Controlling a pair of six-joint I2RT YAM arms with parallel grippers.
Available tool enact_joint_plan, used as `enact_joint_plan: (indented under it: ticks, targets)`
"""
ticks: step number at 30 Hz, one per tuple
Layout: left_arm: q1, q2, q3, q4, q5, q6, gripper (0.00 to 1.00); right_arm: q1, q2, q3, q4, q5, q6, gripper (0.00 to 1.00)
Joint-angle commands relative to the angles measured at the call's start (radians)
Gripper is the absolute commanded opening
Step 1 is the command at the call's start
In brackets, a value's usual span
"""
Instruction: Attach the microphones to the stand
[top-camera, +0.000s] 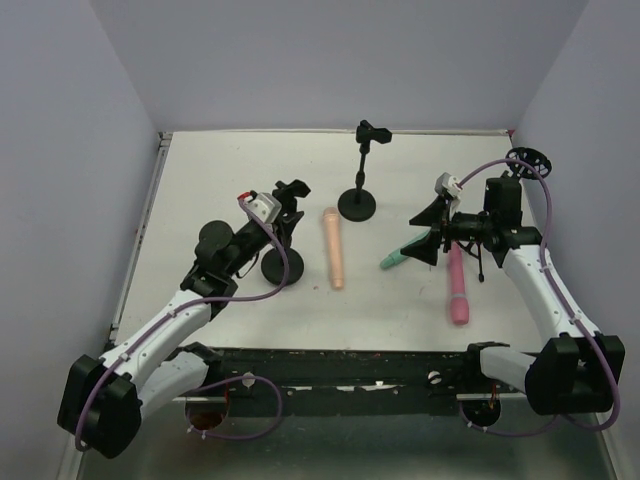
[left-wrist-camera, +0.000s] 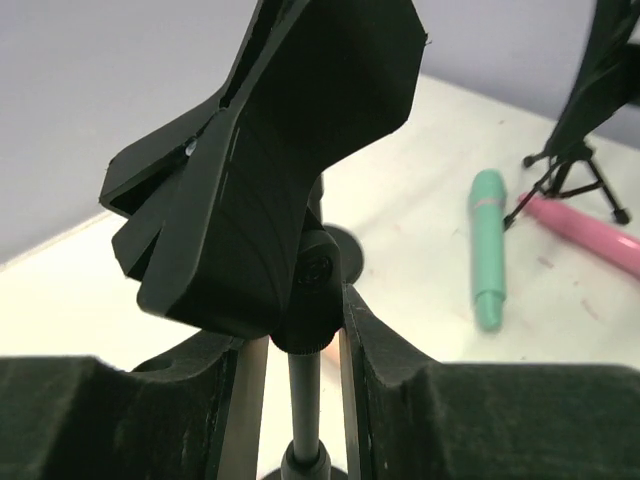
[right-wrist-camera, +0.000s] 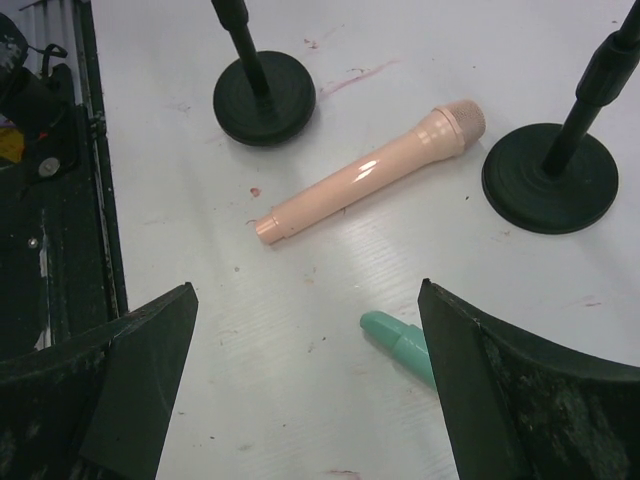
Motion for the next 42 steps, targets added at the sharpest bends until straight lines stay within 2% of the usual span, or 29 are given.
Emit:
enact_joint_plan:
  ticks: [1, 9, 18, 22, 28, 35, 37, 40, 42]
  targets:
    - [0.053, 0.028, -0.052, 0.181, 0.052, 0.023, 0.0, 0.004, 0.01, 0.019, -0.023, -0.023, -0.014, 1.0]
    - [0.103, 0.111, -0.061, 0.307, 0.135, -0.029, 0.0, 0.003, 0.017, 0.013, -0.017, -0.017, -0.012, 1.0]
    - [0.114, 0.136, -0.086, 0.33, 0.13, -0.081, 0.01, 0.004, 0.025, 0.013, -0.02, -0.017, -0.014, 1.0]
    - [0.116, 0.105, -0.108, 0.313, 0.075, -0.116, 0.26, 0.004, 0.027, 0.013, -0.02, -0.018, -0.014, 1.0]
    - [0.116, 0.016, -0.112, 0.229, 0.014, -0.161, 0.56, 0.003, 0.03, 0.015, -0.025, -0.021, -0.015, 1.0]
    - [0.116, -0.119, -0.1, 0.073, -0.055, -0.226, 0.8, 0.004, 0.03, 0.015, -0.025, -0.02, -0.015, 1.0]
    - [0.116, -0.171, -0.077, -0.013, -0.026, -0.243, 0.84, 0.003, 0.03, 0.013, -0.028, -0.02, -0.018, 1.0]
    - [0.117, -0.234, -0.031, -0.162, 0.029, -0.251, 0.98, 0.004, 0.03, 0.015, -0.028, -0.02, -0.018, 1.0]
    - [0.116, -0.275, -0.006, -0.268, 0.032, -0.245, 0.98, 0.004, 0.03, 0.016, -0.033, -0.023, -0.02, 1.0]
